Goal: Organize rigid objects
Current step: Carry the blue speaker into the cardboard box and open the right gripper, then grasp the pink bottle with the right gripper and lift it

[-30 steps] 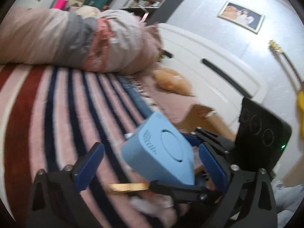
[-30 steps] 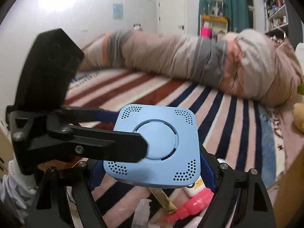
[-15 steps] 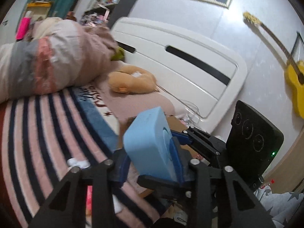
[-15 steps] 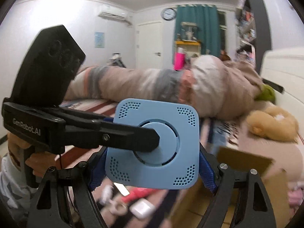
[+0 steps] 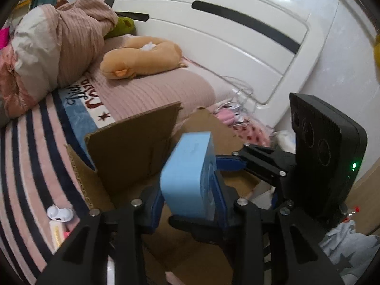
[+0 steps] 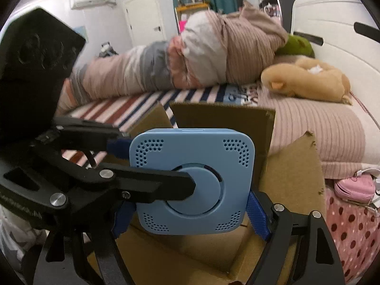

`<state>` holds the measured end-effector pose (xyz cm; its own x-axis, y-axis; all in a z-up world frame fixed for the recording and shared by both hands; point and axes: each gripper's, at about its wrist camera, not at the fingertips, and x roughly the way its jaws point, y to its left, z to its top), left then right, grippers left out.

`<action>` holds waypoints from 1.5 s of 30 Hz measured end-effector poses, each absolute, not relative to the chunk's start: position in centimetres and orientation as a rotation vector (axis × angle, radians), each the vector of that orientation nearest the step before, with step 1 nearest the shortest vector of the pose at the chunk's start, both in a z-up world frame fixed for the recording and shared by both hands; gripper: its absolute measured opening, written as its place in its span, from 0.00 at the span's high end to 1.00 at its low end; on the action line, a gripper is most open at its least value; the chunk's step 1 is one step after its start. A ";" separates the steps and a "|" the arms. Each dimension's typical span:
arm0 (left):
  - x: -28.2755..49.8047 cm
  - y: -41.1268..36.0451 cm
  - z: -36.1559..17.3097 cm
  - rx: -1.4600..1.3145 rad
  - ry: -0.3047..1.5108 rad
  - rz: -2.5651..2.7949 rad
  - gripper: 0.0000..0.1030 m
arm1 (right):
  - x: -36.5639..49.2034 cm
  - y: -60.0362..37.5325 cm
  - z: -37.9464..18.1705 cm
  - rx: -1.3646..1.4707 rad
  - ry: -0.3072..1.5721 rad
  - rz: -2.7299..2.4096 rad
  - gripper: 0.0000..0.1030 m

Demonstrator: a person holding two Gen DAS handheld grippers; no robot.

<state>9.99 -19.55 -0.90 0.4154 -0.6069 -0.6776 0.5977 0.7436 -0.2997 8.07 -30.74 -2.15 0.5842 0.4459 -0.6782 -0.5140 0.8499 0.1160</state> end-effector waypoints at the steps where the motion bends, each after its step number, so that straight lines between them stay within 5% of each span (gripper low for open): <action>1: 9.9 -19.6 -0.9 0.000 0.853 -0.740 0.53 | 8.2 -30.5 -2.4 -0.120 0.782 0.543 0.21; 2: 9.8 -19.3 -0.7 0.003 0.844 -0.723 0.45 | 8.3 -30.5 -2.7 -0.134 0.789 0.532 0.19; 8: 8.8 -17.0 1.2 -0.021 0.784 -0.691 0.34 | 8.2 -30.6 -2.9 -0.156 0.768 0.525 0.12; 16: 4.9 -9.0 3.8 -0.033 0.677 -0.504 0.25 | 4.8 -26.5 0.4 -0.215 0.628 0.598 0.12; 24: 1.8 2.0 1.1 -0.098 0.651 -0.304 0.24 | 2.4 -17.8 1.3 -0.182 0.617 0.799 0.13; 34: 0.3 8.1 -4.8 -0.154 0.681 -0.243 0.24 | 7.3 -9.9 -8.9 -0.153 0.950 0.704 0.42; 45: 1.8 8.8 -7.9 -0.198 0.723 -0.262 0.24 | 12.0 -13.7 -15.9 0.021 1.168 0.597 0.56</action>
